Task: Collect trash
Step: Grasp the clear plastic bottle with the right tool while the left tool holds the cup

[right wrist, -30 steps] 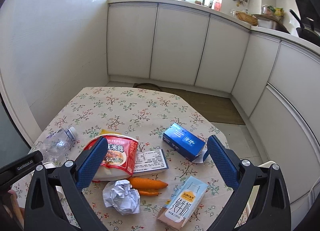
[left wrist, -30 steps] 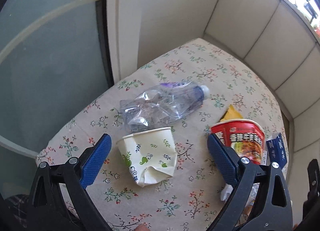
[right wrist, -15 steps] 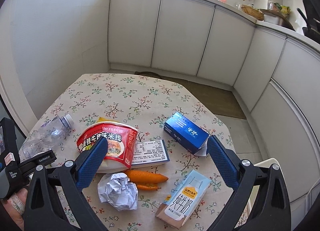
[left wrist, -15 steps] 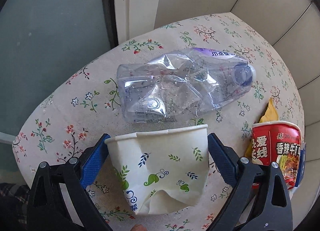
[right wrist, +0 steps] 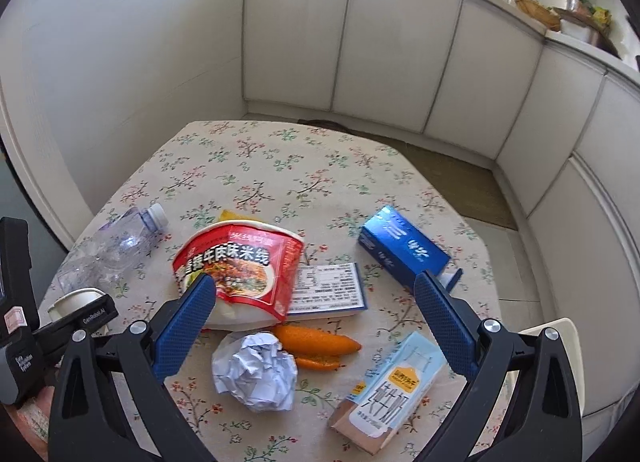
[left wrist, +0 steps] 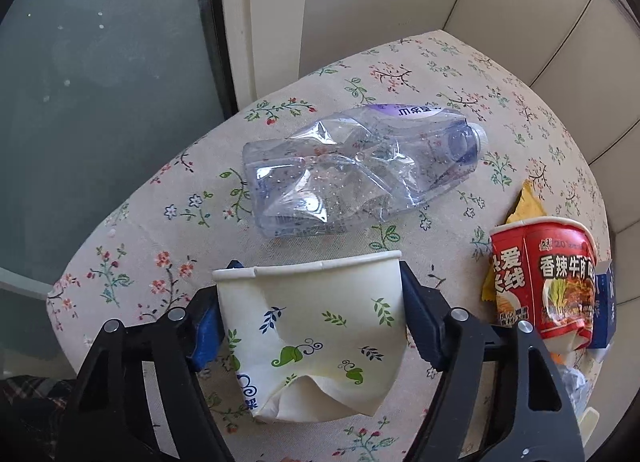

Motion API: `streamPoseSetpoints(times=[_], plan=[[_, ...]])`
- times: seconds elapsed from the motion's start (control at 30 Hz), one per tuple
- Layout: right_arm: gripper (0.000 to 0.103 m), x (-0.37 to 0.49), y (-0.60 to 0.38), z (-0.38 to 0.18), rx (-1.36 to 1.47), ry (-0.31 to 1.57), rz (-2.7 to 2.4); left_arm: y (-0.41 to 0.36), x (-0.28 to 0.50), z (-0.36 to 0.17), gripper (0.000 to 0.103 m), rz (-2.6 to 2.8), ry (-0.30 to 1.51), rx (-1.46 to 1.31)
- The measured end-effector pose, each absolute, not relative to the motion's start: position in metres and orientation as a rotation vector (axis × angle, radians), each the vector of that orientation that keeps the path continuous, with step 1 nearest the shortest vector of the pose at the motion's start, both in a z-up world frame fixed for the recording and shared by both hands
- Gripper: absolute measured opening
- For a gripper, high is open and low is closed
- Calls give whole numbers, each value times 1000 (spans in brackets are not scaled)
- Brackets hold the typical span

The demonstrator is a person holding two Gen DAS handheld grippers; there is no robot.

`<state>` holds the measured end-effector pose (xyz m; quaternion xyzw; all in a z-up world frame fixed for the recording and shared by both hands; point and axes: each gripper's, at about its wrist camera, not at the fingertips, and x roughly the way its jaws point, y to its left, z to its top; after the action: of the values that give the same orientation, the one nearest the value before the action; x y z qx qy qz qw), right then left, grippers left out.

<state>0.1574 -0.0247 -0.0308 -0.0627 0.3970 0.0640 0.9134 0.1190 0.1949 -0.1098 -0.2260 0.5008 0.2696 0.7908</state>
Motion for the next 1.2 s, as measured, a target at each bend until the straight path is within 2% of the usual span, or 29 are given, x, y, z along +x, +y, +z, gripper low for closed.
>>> streamPoseSetpoints(times=[0.13, 0.4, 0.6, 0.97, 1.0, 1.07, 1.13, 1.2], plan=[[96, 179, -3, -32, -99, 916, 250, 191, 104, -85, 71, 554, 1077, -463], [96, 221, 72, -51, 9, 1160, 450, 183, 60, -8, 71, 510, 899, -270], [96, 244, 117, -88, 116, 1314, 454, 201, 51, 9, 71, 538, 819, -312], [95, 271, 150, -137, 239, 1405, 411, 225, 43, 17, 72, 509, 778, -429], [93, 270, 153, -138, 243, 1403, 430, 226, 42, 17, 72, 511, 776, -436], [77, 269, 157, -144, 261, 1421, 444, 228, 41, 17, 72, 512, 778, -447], [47, 269, 157, -149, 290, 1425, 451, 229, 40, 18, 72, 514, 778, -452], [41, 268, 153, -150, 347, 1418, 478, 230, 41, 18, 72, 518, 772, -453]])
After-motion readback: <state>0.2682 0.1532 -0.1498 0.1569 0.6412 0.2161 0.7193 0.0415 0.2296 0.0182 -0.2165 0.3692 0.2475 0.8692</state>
